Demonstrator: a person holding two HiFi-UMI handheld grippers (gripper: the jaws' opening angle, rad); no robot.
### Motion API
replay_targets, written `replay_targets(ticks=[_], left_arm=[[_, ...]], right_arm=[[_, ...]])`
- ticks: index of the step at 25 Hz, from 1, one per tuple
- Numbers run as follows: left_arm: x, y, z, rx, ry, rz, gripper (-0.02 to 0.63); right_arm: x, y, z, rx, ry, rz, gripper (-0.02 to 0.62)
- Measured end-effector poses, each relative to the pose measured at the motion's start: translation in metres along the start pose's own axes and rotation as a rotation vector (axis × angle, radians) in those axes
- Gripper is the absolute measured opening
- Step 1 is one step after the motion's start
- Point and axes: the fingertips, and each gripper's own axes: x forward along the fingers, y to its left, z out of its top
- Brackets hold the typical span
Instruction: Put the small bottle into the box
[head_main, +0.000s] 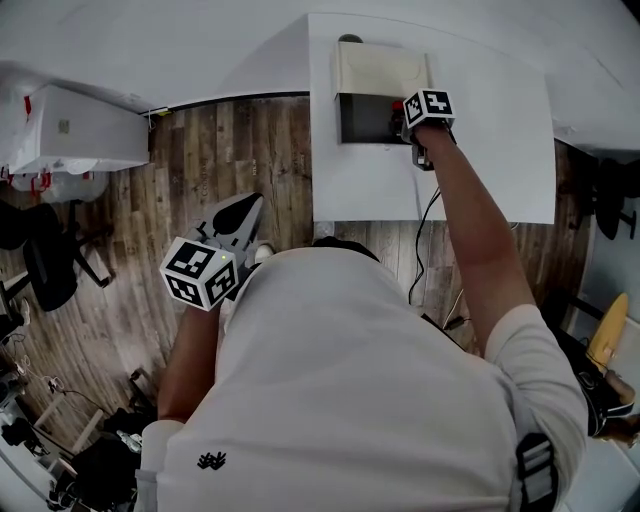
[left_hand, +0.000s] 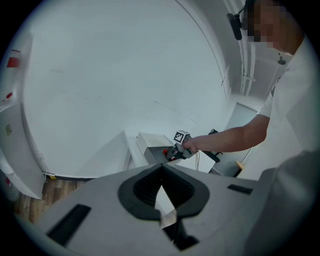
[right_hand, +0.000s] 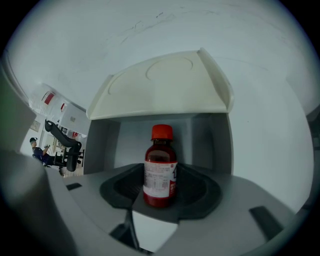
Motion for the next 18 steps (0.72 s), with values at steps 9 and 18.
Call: replay_targets(ticks=[9,18], left_arm=[[-0.012,0.008,0.003,0.004,-0.012,0.012,0.006],[-0.012,0.011,0.006,0.029,0.002,-0.019,0.006]], right_arm=[[0.001,-0.001,0.0,0.012,0.003,-0.023,0.21],[-0.006,-0.002,0.002,0.034,-0.026,-0.04,0.212]])
